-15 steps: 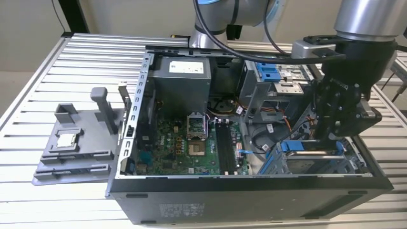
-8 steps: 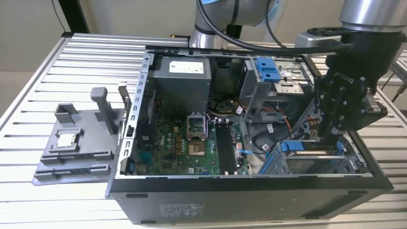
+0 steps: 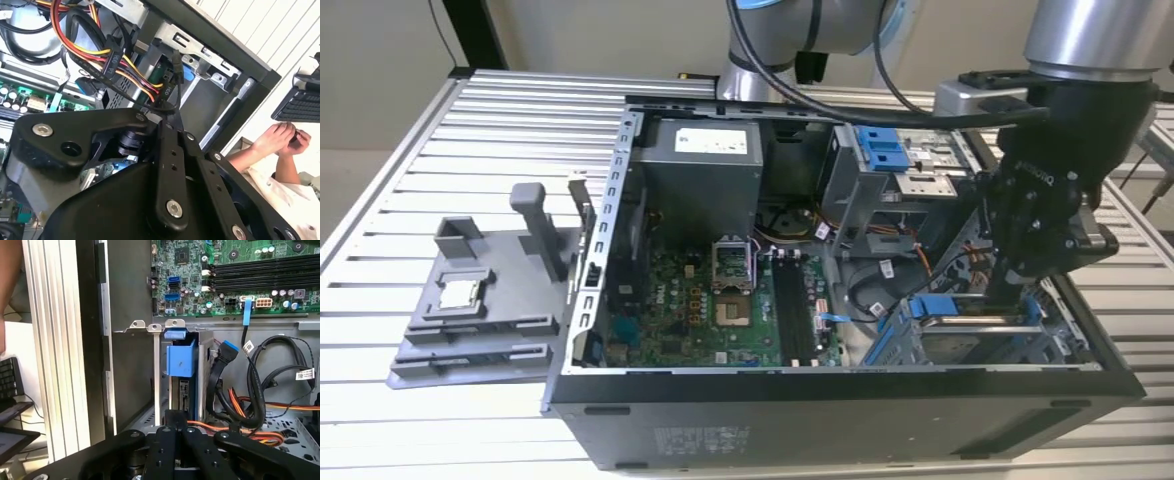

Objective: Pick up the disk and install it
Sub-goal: 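Insert the first disk wire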

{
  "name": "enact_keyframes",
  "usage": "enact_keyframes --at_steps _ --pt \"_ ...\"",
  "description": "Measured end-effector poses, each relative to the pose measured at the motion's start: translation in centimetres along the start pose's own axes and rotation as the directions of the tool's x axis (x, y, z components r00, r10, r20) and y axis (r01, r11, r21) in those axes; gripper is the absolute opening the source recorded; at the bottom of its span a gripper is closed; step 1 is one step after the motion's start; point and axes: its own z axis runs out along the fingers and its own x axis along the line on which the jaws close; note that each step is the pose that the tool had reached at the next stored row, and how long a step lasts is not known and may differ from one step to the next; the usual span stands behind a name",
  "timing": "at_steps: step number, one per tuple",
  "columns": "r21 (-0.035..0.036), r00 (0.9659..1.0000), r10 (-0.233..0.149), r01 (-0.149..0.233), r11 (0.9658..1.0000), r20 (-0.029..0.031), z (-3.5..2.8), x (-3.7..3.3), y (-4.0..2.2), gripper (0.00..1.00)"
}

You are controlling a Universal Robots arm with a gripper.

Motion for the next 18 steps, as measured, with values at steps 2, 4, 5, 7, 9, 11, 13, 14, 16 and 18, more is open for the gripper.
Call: enact_keyframes --at_steps 2,4,5,7,9,11,13,14,16,18 --pt "0.0001 1.0000 0.000 0.000 1.0000 -0.0036 0.31 -0.10 0.01 0.00" --pt "0.0002 1.0000 0.000 0.000 1.0000 -0.0055 0.50 -0.17 0.02 0.00" --pt "0.0002 1.0000 0.000 0.000 1.0000 -0.0042 0.44 -0.18 0.01 0.00" --pt "0.0003 1.0000 0.000 0.000 1.0000 -0.0001 -0.18 0.04 -0.03 0.00" --pt "0.0000 1.0000 0.000 0.000 1.0000 -0.0018 -1.09 0.38 -0.09 0.00" --pt "-0.0001 1.0000 0.000 0.000 1.0000 -0.0006 -1.83 0.65 -0.14 0.00" --pt "-0.0001 1.0000 0.000 0.000 1.0000 0.0003 -2.15 0.76 -0.15 0.00" --pt "-0.0002 1.0000 0.000 0.000 1.0000 0.0006 -2.16 0.77 -0.15 0.00" --pt "-0.0002 1.0000 0.000 0.000 1.0000 0.0007 -2.16 0.77 -0.15 0.00" --pt "-0.0001 1.0000 0.000 0.000 1.0000 0.0002 -2.18 0.78 -0.16 0.00"
